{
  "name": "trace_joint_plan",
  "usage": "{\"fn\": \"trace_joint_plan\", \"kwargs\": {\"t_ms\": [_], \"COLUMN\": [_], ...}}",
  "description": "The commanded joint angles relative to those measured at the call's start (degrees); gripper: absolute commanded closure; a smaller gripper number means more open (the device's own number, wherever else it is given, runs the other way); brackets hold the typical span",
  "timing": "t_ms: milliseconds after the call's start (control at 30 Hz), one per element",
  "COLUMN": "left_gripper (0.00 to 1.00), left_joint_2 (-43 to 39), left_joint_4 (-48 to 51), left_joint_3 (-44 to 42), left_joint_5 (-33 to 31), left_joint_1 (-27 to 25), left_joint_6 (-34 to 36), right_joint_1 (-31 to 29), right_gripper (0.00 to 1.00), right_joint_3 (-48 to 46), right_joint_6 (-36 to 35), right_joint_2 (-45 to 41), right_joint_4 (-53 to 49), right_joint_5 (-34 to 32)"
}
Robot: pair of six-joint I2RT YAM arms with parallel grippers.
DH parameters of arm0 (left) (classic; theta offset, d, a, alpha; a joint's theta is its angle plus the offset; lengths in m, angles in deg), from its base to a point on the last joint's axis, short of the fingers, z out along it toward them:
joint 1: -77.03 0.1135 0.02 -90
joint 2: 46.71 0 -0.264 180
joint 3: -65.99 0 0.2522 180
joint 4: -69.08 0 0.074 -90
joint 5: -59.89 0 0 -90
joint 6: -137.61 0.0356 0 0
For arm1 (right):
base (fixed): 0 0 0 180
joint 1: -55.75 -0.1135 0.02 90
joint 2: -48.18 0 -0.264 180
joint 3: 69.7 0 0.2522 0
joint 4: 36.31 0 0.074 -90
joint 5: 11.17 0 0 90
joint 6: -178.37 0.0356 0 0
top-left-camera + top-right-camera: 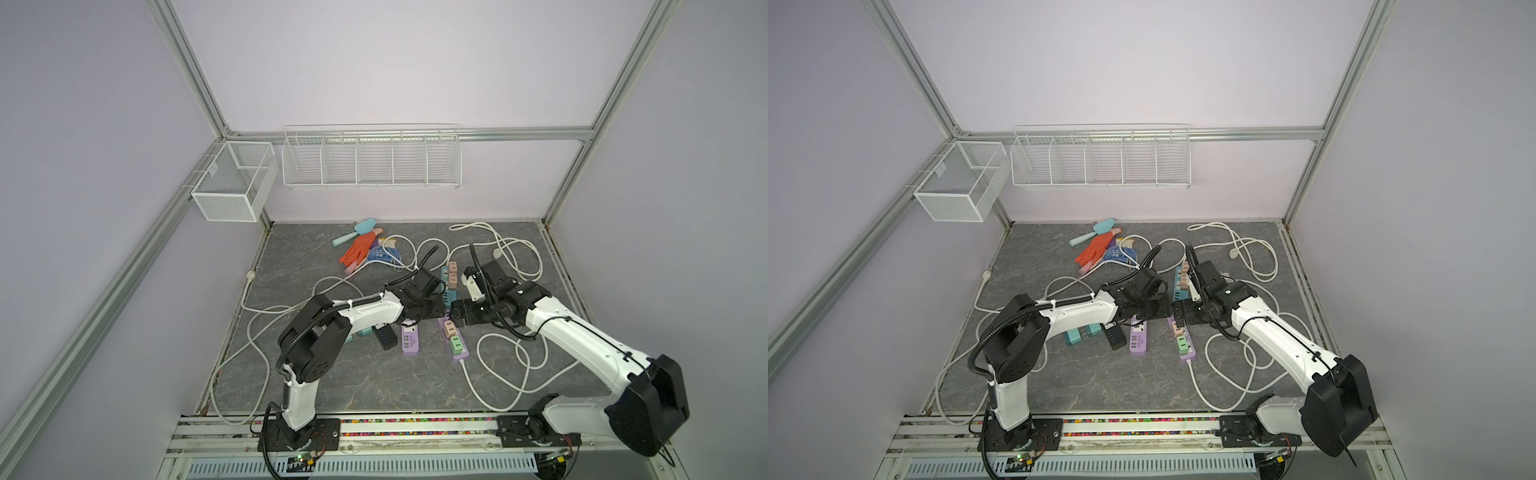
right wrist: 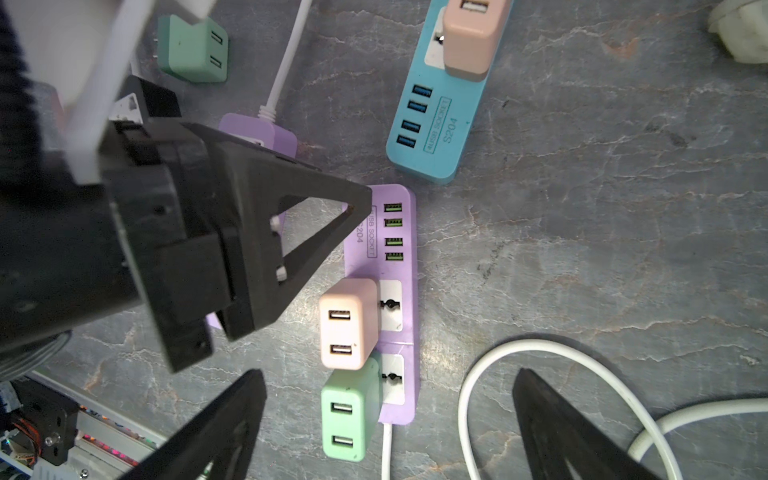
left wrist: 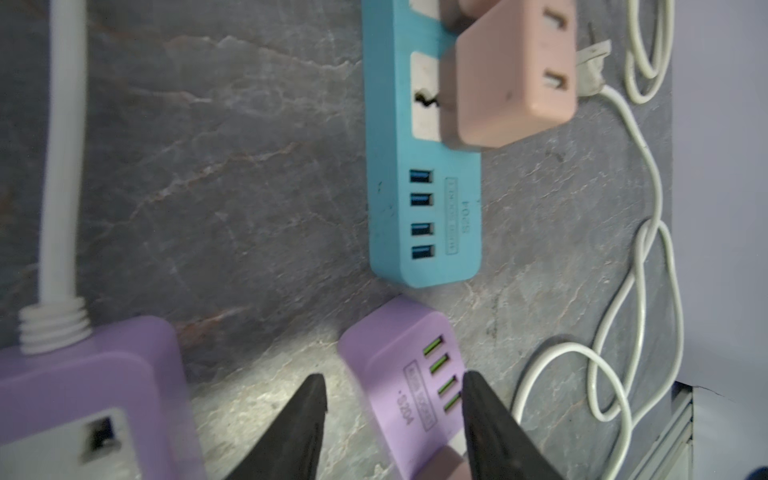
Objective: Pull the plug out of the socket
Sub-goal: 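Close the right gripper on the pink adapter while the left grips the purple strip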
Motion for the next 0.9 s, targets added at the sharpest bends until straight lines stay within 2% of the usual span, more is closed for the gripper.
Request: {"fn": "trace_joint_plan", "kwargs": {"t_ms": [0, 533, 867], "left_gripper": [0.48, 0.59, 0.61], "left_joint_2": [-1.8, 0.3, 1.1], "left_joint_4": [-1.4, -4.1, -4.3], "left_joint_3": [-2.5, -5.0, -7.1], "left_joint_5": [-1.1, 1.0, 0.9], "left_joint_1": [0.1, 0.0, 0.0], "left_joint_6": [-0.5, -0.6, -1.7], "right_joint_1": [-0.8, -3.4, -5.0], "right_gripper": [0.01, 0.25, 0.40], "right_joint_3": [0.6, -0.9, -2.4], "right_joint_6": [0.7, 3.7, 7.9], "right_joint_2": [0.9, 4.8, 8.1], "right_joint_4": [1.1, 4.7, 6.5], "right_joint_5": [0.4, -0.5, -2.3]}}
